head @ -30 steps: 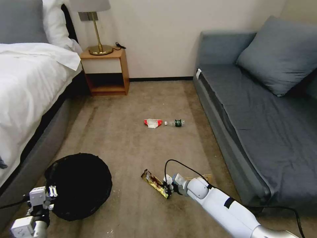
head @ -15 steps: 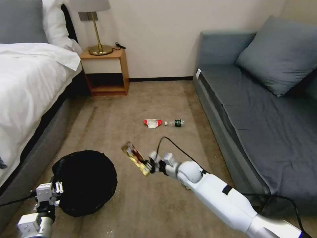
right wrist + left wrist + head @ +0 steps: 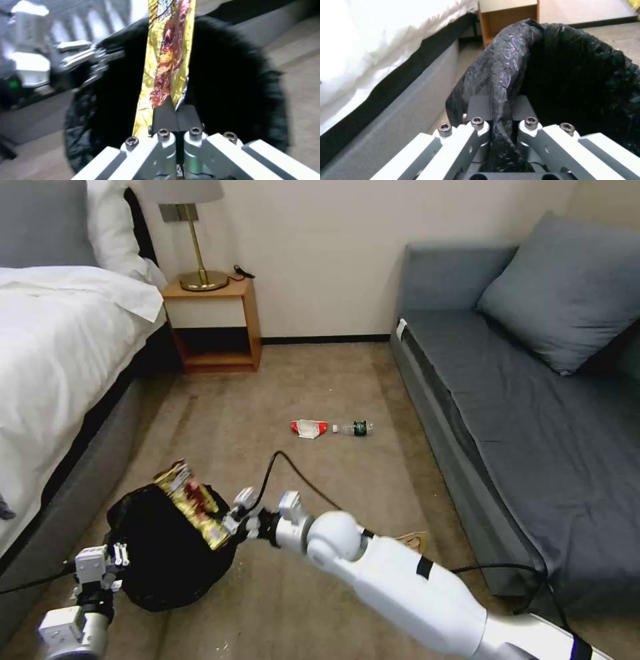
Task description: Pick up the trash bin, then pick up the garbage on the floor and place it into the trash bin.
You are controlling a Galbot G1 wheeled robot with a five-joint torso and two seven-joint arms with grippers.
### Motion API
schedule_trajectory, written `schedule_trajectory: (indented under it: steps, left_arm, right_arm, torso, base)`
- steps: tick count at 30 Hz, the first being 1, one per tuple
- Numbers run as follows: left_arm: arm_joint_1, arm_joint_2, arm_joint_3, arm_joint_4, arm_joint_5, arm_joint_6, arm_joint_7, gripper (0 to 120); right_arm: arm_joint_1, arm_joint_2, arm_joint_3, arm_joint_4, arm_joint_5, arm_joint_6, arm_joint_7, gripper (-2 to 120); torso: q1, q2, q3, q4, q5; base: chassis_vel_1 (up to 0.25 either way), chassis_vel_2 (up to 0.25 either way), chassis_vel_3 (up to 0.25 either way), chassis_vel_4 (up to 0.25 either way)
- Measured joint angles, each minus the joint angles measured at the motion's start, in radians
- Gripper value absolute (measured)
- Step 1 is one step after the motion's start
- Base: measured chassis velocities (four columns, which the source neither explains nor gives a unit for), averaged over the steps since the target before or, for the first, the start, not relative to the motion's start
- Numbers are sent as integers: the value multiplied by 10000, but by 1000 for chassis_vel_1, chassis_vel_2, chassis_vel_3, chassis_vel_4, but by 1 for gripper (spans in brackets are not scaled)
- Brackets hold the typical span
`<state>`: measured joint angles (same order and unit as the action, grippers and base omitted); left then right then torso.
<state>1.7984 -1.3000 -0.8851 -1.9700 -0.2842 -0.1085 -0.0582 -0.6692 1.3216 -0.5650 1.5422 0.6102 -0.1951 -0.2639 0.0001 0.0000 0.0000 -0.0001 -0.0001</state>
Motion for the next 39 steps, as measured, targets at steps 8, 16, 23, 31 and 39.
schedule_trajectory:
  steps: [8, 16, 23, 31, 39]
  left_arm:
    - [48, -131, 57, -38, -10, -363, 301, 6]
    - [149, -179, 1, -113, -122, -540, 494, 6]
    - [152, -187, -9, -118, -139, -631, 565, 6]
    - [209, -86, -131, -102, -218, -804, 732, 6]
    - [205, -20, -197, -54, -274, -832, 741, 6]
  right_arm:
    - [3, 603, -212, -877, -245, 256, 125, 0]
    - [105, 1197, -87, -2103, -838, 620, 463, 1]
    - [109, 1223, -186, -2392, -1215, 850, 579, 23]
    - [191, 823, -295, -2180, -1366, 912, 658, 55]
    - [211, -209, -101, -1123, -1515, 912, 605, 79]
  torso:
    - [0, 0, 0, 1, 1]
    - [0, 0, 1, 1, 0]
    - [0, 0, 1, 1, 1]
    - [-1, 0, 0, 0, 2]
    - [-1, 0, 0, 2, 3]
  base:
    - [0, 0, 0, 0]
    - [0, 0, 0, 0]
    - [0, 0, 0, 0]
    - [0, 0, 0, 0]
    - [0, 0, 0, 0]
